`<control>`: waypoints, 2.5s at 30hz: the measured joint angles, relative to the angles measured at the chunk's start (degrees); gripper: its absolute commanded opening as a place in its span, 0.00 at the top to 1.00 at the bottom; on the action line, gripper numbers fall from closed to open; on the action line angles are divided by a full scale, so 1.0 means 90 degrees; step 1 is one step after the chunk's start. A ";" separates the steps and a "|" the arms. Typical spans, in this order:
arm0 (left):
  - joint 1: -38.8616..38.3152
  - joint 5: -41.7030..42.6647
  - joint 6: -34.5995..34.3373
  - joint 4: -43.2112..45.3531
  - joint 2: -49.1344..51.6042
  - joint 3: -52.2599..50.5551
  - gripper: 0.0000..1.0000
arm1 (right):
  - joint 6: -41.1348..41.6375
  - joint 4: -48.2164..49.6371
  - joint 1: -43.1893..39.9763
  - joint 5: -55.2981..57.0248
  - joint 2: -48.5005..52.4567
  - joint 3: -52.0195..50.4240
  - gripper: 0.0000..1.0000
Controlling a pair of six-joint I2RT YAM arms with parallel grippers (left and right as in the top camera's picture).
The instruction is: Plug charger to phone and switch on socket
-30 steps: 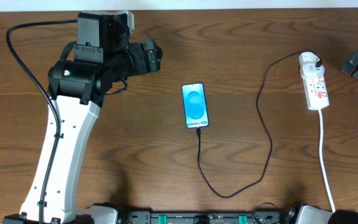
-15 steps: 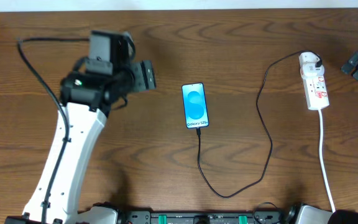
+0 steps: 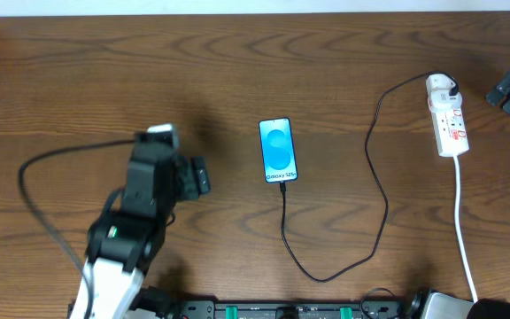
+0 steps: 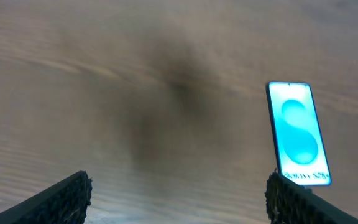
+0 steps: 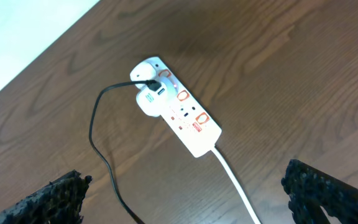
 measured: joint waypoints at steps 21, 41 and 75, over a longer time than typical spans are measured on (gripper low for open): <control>0.0294 -0.0447 0.2373 0.4711 -0.3332 -0.3436 0.11 | 0.0000 0.0000 0.0000 -0.0002 0.0000 0.0000 0.01; 0.1066 -0.0245 0.2363 0.3619 -0.5547 -0.4782 0.11 | 0.0000 -0.0019 0.0000 0.0000 0.0000 0.0000 0.01; 0.1457 -0.0034 0.1523 0.3436 -0.5574 -0.4707 0.11 | 0.0000 -0.0022 0.0000 -0.0002 0.0000 0.0000 0.01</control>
